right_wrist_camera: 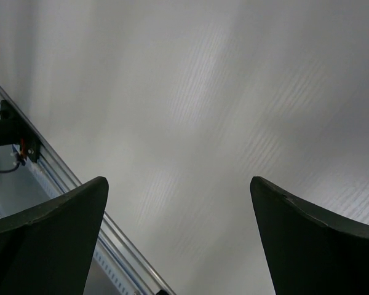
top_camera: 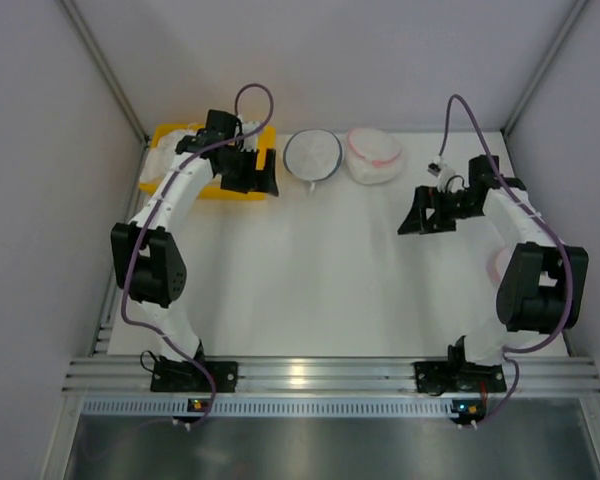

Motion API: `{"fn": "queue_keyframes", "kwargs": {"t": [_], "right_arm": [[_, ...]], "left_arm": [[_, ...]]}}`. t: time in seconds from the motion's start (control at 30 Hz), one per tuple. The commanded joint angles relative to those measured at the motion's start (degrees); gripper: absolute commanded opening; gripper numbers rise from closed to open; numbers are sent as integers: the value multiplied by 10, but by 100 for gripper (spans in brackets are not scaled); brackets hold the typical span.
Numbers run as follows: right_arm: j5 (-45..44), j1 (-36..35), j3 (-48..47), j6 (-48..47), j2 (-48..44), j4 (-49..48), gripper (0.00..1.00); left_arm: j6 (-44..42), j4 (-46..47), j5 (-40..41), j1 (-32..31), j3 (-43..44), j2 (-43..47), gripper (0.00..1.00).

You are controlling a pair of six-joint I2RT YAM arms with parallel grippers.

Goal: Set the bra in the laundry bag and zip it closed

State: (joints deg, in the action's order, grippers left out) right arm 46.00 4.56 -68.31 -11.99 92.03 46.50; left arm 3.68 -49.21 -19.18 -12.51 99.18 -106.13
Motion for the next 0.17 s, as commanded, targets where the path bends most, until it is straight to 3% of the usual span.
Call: {"fn": "queue_keyframes", "kwargs": {"t": [0.0,0.13], "right_arm": [[-6,-24,-6,-6,-43,-26,100],[-8,-38,-7,12,-48,-43,99]], "left_arm": [[8,29,-13,-1,-10,52,98],[2,28,-14,-1,-10,60,98]]}}
